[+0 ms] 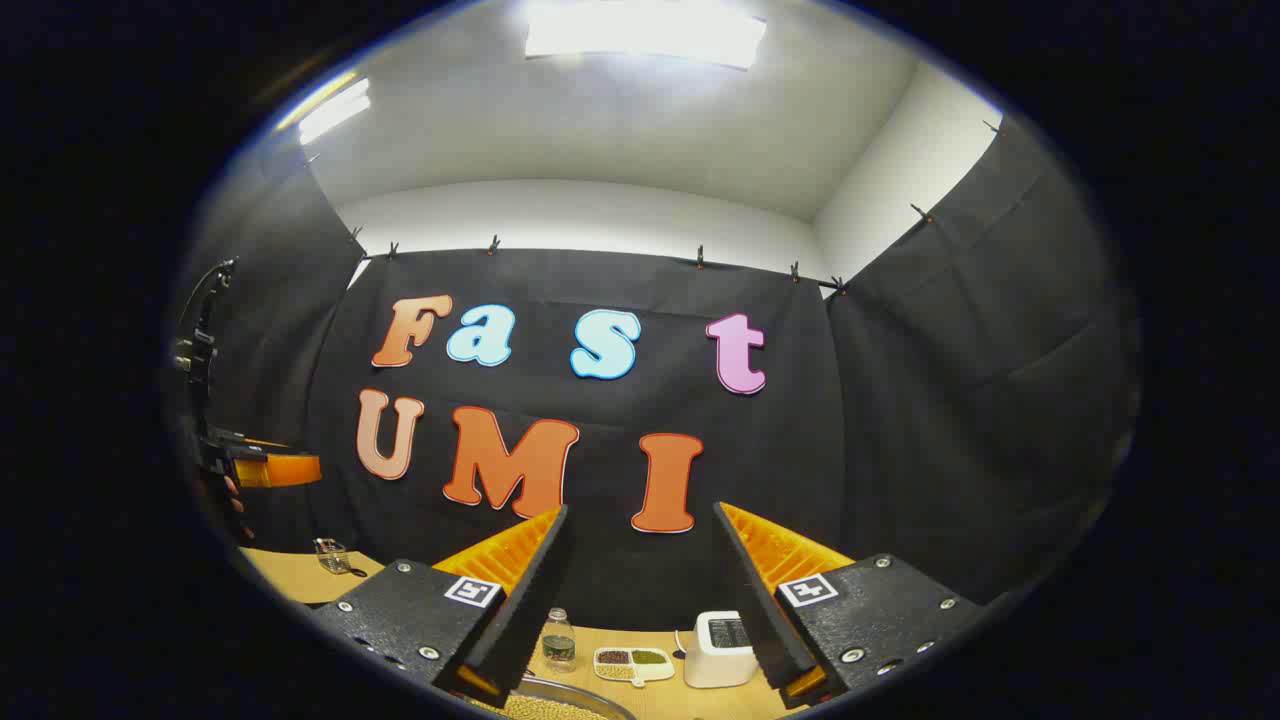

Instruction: First push the handle of the pot to place it horizontally, then grasp the pot with both hands and set it on the induction cooktop.

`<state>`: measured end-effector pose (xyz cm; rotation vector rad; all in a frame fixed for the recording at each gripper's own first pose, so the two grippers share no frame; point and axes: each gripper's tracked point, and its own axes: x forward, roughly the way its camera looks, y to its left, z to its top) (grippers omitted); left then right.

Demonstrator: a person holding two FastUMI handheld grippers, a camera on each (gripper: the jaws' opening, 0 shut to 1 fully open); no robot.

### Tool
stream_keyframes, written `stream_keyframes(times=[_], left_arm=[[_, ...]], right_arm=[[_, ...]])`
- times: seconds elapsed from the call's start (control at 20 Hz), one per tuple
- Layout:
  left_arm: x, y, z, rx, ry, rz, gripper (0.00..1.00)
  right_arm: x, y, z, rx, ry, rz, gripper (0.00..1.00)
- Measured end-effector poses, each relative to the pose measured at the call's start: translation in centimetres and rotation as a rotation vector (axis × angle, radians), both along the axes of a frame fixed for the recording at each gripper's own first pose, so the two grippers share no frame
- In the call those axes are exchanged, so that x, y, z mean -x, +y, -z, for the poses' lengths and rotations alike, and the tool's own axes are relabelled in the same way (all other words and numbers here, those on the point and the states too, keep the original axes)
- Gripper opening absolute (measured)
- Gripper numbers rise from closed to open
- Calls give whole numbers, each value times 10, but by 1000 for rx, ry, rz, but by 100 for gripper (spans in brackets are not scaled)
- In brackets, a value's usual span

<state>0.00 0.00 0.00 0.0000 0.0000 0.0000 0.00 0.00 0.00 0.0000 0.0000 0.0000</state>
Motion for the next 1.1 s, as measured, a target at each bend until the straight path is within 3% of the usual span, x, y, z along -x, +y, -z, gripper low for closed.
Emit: stream_keyframes(times=[0.55, 0.65, 1.1], left_arm=[[15, 16, -27, -79, -107, -68, 98], [20, 24, -38, -51, -158, -77, 98], [31, 3, -48, -2, -204, -15, 96]], right_arm=[[1, 4, -1, 26, -26, 13, 95], [4, 4, -7, 24, -41, 9, 95], [10, 21, -8, 38, -43, -32, 95]])
